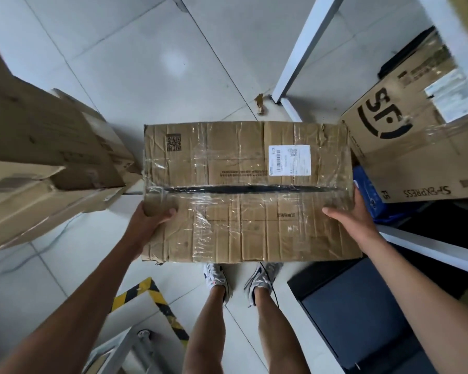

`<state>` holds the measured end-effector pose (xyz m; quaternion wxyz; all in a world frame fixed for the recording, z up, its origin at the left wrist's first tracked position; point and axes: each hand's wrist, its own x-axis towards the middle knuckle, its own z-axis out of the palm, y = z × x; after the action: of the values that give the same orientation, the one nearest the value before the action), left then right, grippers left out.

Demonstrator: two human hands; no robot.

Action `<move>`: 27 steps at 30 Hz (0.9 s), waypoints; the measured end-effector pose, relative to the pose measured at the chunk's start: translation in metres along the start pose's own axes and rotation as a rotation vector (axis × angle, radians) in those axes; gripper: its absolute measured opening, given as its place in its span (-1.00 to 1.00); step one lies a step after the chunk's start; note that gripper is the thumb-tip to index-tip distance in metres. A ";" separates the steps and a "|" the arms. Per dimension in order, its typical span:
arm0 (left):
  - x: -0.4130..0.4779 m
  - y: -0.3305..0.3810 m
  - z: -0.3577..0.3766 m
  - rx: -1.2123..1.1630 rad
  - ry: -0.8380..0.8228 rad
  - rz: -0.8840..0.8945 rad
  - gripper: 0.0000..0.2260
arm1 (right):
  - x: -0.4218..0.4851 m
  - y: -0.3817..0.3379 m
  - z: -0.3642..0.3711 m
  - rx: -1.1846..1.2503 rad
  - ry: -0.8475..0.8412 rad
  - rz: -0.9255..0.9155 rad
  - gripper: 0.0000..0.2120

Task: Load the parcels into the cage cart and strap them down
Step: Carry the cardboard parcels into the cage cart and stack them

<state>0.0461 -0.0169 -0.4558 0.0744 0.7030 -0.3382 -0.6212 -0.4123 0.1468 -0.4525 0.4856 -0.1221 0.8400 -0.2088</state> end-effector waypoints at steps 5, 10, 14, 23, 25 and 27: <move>-0.113 0.010 -0.027 0.027 0.076 0.011 -0.19 | -0.098 -0.034 -0.036 -0.030 -0.031 0.010 -0.02; -0.227 0.028 -0.060 -0.044 0.085 -0.006 -0.36 | -0.199 -0.066 -0.069 -0.060 -0.063 0.012 0.07; -0.291 0.033 -0.086 -0.123 0.085 -0.016 -0.31 | -0.262 -0.087 -0.075 -0.139 -0.053 -0.023 0.00; -0.414 -0.016 -0.148 -0.306 0.222 -0.013 -0.44 | -0.343 -0.122 -0.044 -0.324 -0.152 -0.180 -0.01; -0.443 -0.032 -0.156 -0.341 0.288 -0.001 -0.41 | -0.352 -0.127 -0.031 -0.352 -0.191 -0.232 -0.01; -0.476 -0.049 -0.165 -0.366 0.399 0.024 -0.45 | -0.364 -0.133 -0.016 -0.374 -0.256 -0.292 -0.03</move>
<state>0.2173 0.2385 -0.0538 0.2731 0.7823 -0.2072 -0.5201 -0.2440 0.1818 -0.1051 0.5215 -0.3550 0.7693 -0.1007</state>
